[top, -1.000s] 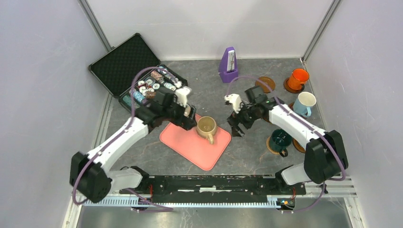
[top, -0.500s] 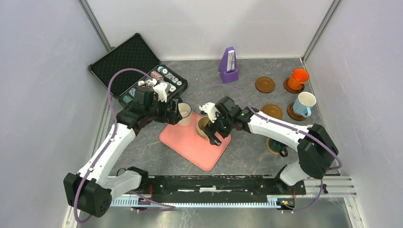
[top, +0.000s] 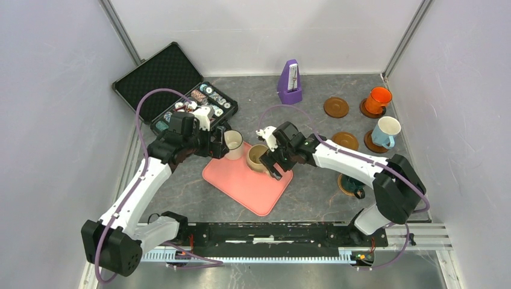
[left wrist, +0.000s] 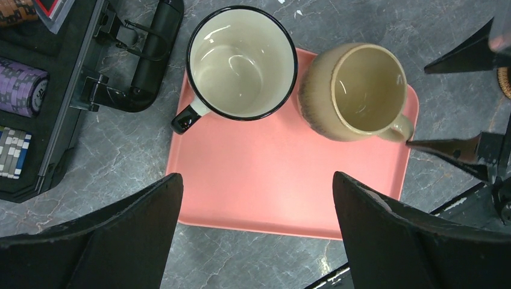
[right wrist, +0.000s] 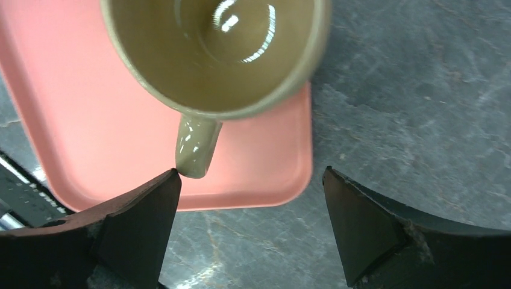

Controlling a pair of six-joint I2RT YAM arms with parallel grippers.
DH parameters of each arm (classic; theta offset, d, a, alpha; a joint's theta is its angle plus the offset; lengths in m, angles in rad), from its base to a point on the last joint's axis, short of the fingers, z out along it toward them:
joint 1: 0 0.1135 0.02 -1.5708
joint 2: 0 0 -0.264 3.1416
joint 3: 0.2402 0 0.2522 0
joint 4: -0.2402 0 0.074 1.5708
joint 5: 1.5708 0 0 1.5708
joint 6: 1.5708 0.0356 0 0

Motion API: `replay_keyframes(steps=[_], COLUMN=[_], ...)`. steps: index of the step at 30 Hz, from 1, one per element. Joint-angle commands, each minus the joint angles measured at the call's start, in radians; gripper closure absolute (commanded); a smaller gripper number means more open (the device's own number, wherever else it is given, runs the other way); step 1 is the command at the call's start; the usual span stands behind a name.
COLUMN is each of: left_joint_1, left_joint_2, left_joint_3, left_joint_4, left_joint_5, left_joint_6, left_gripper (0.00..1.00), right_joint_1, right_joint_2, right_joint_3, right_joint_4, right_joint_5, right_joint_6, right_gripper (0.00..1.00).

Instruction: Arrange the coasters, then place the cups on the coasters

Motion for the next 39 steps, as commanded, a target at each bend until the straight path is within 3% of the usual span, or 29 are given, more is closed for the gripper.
replay_keyframes(steps=[1, 10, 20, 26, 32, 36, 39], left_joint_1=[0.007, 0.007, 0.008, 0.013, 0.014, 0.014, 0.014], left_joint_2=[0.021, 0.053, 0.064, 0.053, 0.046, 0.045, 0.048], left_joint_3=[0.014, 0.03, 0.049, 0.038, 0.021, 0.018, 0.019], left_joint_4=[0.032, 0.046, 0.05, 0.056, 0.055, 0.054, 0.056], left_joint_5=[0.011, 0.021, 0.002, -0.012, -0.004, -0.001, -0.001], left_joint_6=[-0.057, -0.038, -0.016, -0.013, -0.017, -0.014, -0.012], left_gripper=[0.0, 0.0, 0.0, 0.0, 0.0, 0.0, 0.0], right_joint_1=[-0.049, -0.026, 0.002, 0.011, 0.012, 0.013, 0.012], right_joint_2=[-0.041, -0.06, 0.114, 0.126, 0.124, 0.131, 0.126], right_joint_3=[0.018, 0.02, 0.146, 0.114, 0.06, 0.057, 0.055], right_joint_4=[0.013, 0.05, -0.004, 0.046, 0.126, 0.124, 0.121], right_joint_5=[0.046, -0.161, -0.057, -0.041, -0.031, -0.04, -0.045], right_joint_6=[-0.06, -0.147, -0.173, -0.163, -0.197, -0.212, -0.21], right_gripper=[0.06, 0.11, 0.19, 0.33, 0.58, 0.61, 0.76])
